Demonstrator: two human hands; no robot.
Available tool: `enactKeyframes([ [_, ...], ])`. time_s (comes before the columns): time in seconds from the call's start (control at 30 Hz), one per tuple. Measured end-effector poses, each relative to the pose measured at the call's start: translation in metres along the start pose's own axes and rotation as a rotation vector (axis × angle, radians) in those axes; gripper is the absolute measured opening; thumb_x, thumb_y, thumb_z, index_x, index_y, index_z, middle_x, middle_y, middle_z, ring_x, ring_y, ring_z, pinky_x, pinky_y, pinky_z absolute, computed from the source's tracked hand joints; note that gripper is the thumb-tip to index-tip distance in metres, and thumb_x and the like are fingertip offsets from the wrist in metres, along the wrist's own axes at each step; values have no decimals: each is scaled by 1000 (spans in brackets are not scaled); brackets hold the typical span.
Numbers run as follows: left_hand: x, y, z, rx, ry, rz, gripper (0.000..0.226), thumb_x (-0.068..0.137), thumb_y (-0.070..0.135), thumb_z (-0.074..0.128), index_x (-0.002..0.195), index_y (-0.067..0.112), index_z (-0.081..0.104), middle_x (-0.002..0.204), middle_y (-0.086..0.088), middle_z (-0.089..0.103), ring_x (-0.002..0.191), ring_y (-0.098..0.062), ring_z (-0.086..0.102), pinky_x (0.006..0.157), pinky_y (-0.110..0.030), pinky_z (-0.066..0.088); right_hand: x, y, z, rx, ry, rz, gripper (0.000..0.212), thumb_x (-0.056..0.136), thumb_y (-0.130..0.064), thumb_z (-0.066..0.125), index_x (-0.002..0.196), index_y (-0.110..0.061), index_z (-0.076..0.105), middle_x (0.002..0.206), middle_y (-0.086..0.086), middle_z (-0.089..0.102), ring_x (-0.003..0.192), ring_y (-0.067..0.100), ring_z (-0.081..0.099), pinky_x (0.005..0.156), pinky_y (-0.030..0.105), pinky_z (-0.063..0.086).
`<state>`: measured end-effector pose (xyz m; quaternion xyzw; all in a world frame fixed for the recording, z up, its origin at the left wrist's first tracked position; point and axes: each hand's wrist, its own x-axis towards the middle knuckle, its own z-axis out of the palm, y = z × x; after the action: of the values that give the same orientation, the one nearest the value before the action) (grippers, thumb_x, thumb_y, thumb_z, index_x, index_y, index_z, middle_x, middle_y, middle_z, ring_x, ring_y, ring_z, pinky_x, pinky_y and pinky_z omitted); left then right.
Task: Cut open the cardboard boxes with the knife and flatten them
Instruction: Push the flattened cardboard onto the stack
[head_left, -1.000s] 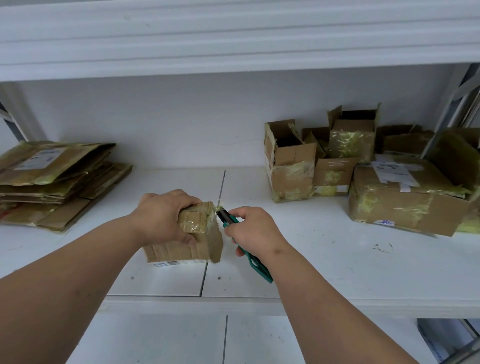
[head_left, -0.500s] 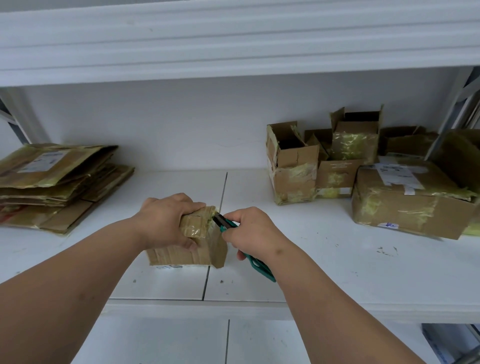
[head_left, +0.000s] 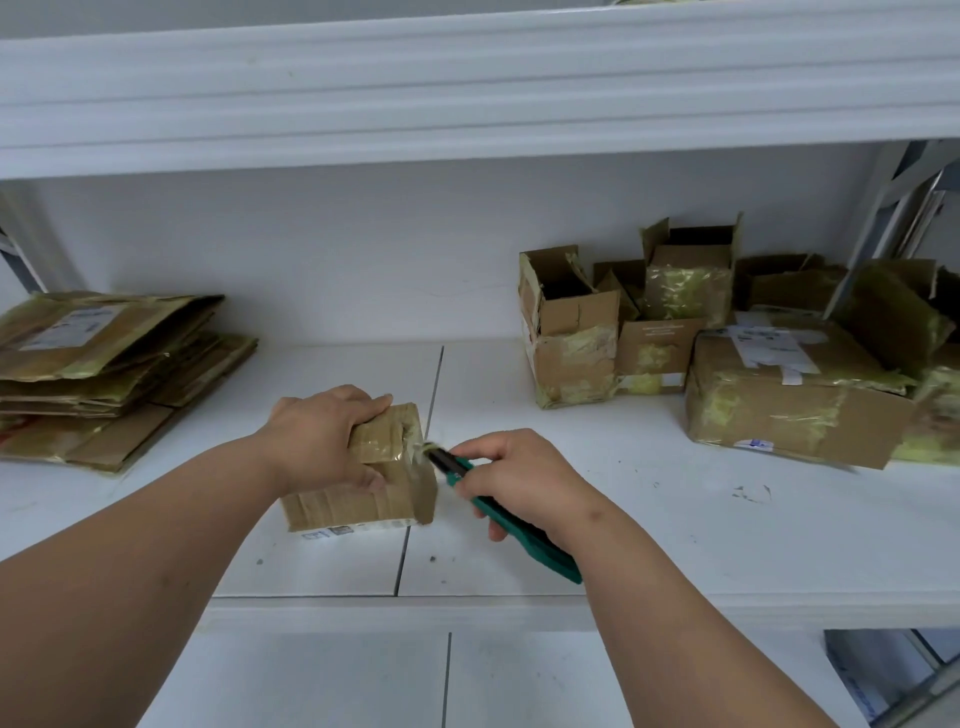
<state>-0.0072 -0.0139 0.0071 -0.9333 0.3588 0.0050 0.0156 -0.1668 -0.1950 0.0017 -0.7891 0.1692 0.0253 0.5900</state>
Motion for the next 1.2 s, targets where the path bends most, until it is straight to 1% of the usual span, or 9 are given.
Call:
enactKeyframes([
  [0.13,-5,6,0,-101,56,-7,100,67,60,78,151,35,27,141,16,44,132,-13,41,110,-38,30,16,21,-8,-111,263,4,32,89,-14,58,117,-30,62,91,0,66,61,19,69,69,32,58],
  [0.23,-7,8,1,-152,96,33,87,66,52,82,141,36,39,127,17,46,136,-16,34,108,-42,32,28,36,-7,-390,240,7,31,92,-15,51,120,-28,56,98,0,63,85,24,68,76,32,54],
  [0.37,-11,7,-2,-11,131,32,80,72,59,73,142,50,36,129,11,36,126,-17,24,106,-39,26,38,56,-2,-682,192,48,29,86,-6,43,113,-17,48,86,0,52,83,25,53,72,34,45],
  [0.57,-17,1,-3,-89,97,65,71,78,39,70,143,42,42,123,10,42,116,-12,39,99,-29,37,46,63,6,-1023,205,36,72,89,-5,36,154,-27,15,116,2,54,108,25,55,93,39,35],
  [0.63,-19,-4,-5,-146,110,72,64,77,25,68,138,35,51,122,10,49,112,-10,46,96,-25,40,50,64,10,-1065,225,33,75,89,-5,35,156,-25,9,108,1,55,106,25,53,95,38,35],
  [0.8,-19,-14,-8,-153,126,99,46,78,14,69,121,27,63,116,7,55,107,-13,54,85,-17,35,57,67,13,-977,338,34,48,90,-9,42,137,-20,43,126,5,47,114,27,53,97,35,35],
  [0.93,-15,-14,-7,-141,133,118,42,78,18,74,118,23,62,114,4,52,106,-15,50,89,-22,38,60,54,24,-788,432,-95,48,95,-16,47,141,-28,47,143,-3,42,131,20,42,114,37,19],
  [1.07,-12,-16,-6,-133,135,134,40,75,19,75,111,22,56,107,6,47,102,-15,45,86,-25,38,60,22,42,-397,405,-418,39,102,-24,48,141,-21,51,145,-2,48,131,17,46,113,33,31],
  [1.2,-16,-15,-9,-175,163,130,37,74,19,75,97,23,47,94,9,46,91,-15,44,76,-29,37,64,1,52,-382,275,-476,41,103,-28,47,144,-21,50,149,-7,47,138,14,37,115,27,27],
])
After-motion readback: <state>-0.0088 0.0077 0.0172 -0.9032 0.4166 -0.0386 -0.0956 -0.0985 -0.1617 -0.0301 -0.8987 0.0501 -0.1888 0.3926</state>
